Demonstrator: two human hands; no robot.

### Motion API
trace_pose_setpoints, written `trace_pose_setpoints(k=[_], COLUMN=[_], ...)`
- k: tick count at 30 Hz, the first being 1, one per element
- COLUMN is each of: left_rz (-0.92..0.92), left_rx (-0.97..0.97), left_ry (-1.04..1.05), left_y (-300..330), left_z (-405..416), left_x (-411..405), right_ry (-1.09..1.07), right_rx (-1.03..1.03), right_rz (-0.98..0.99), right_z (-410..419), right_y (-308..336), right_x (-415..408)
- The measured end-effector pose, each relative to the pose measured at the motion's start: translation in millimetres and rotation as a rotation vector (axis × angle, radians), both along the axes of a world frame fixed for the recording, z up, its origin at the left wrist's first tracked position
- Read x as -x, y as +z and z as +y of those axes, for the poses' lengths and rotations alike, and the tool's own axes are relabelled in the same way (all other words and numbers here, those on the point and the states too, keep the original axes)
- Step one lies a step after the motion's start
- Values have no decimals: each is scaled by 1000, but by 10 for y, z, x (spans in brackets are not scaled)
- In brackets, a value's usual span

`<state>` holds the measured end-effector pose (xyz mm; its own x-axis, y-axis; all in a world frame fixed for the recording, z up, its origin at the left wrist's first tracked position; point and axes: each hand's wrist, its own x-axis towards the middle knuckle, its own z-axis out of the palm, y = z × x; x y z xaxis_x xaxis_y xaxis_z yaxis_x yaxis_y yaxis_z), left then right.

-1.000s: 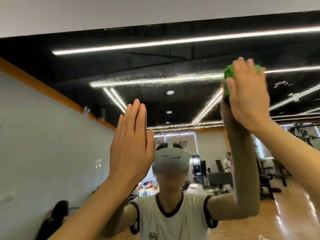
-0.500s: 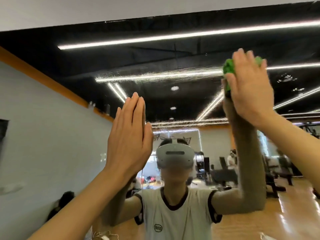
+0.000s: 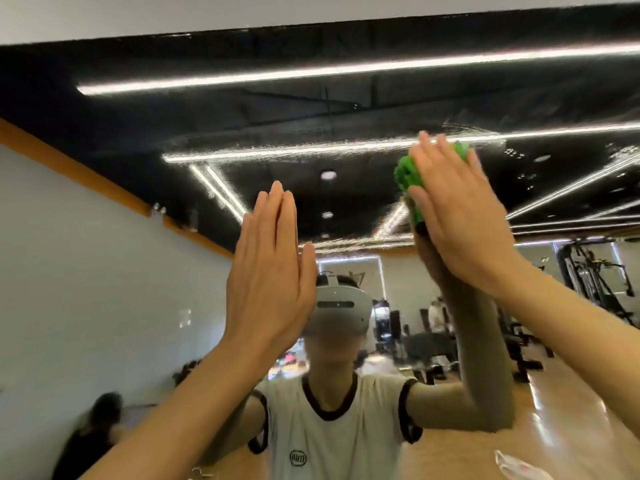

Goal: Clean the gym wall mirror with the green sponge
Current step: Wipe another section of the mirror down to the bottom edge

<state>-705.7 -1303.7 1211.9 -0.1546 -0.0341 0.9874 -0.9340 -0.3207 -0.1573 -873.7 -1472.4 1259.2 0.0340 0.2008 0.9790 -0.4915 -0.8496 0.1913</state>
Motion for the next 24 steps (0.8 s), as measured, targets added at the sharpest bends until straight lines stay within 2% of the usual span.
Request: trace_pose_setpoints(k=[3, 5, 7, 10, 12, 15, 17, 19, 21, 24], left_rz=[-6, 1, 1, -9, -11, -8, 2, 14, 24, 32], left_rx=[4, 3, 3, 2, 0, -2, 0, -1, -3, 3], left_ry=[40, 53, 59, 53, 59, 54, 50, 49, 57, 68], left_y=[-13, -11, -15, -20, -20, -23, -34, -37, -39, -39], left_z=[-25, -29, -33, -24, -16, -16, -23, -27, -31, -41], left_x=[-27, -7, 6, 10, 6, 28, 32, 35, 40, 49], right_ry=[32, 38, 71, 20, -9, 39, 44, 78, 75, 41], right_rx=[-288, -311, -162, 152, 187, -88, -278, -378, -331, -13], right_rz=[-261, -342, -240, 61, 88, 16, -135, -280, -306, 23], right_z=[-260, -46, 284, 527, 283, -194, -438, -407, -130, 335], right_y=[-139, -207, -300, -537, -542, -649, -758, -796, -792, -969], right_x=[323, 126, -237, -609, -406, 177, 518, 529, 271, -296])
